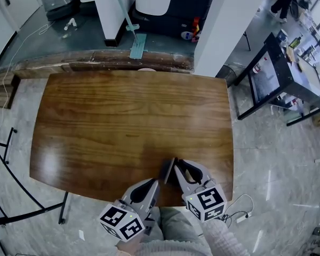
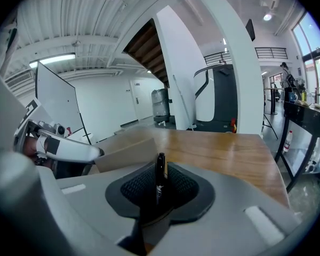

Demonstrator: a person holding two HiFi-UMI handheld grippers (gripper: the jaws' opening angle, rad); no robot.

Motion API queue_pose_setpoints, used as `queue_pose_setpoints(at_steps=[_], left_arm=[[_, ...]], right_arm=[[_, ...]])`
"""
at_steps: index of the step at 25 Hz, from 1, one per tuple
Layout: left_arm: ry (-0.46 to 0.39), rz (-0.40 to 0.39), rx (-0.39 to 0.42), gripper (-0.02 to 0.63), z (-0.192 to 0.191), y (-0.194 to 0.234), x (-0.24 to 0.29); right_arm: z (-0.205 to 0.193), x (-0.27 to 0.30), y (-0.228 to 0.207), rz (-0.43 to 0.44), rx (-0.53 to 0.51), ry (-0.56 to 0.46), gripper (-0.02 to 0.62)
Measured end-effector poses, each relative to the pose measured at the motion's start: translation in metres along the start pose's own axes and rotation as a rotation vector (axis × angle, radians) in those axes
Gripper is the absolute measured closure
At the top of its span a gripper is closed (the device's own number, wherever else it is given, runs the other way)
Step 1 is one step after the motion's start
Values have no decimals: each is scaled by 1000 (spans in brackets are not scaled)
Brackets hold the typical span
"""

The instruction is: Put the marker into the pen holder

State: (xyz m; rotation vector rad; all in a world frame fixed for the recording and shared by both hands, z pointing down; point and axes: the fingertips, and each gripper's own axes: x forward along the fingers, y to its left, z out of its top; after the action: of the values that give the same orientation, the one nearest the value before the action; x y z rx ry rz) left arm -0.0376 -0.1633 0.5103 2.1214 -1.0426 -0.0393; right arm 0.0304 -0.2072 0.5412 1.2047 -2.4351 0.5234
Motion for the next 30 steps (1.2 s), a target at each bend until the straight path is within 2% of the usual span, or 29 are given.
queue_pose_setpoints(at_steps=[9,17,26,30], left_arm=[[-30,-20,42,600,15,-19,-2],[-71,-43,92,600,33,-43,-9],[-78,-95,172,600,43,-73,-9],[-69,-123,182,600,40,-81,-6]], right_arm=[[23,-32,-1,-1,-23,-55,546],[52,-73,10,-11,-42,-151,593],[67,-99,26,18,-26,-240,595],[76,-109,29,17,-27,-283,595]])
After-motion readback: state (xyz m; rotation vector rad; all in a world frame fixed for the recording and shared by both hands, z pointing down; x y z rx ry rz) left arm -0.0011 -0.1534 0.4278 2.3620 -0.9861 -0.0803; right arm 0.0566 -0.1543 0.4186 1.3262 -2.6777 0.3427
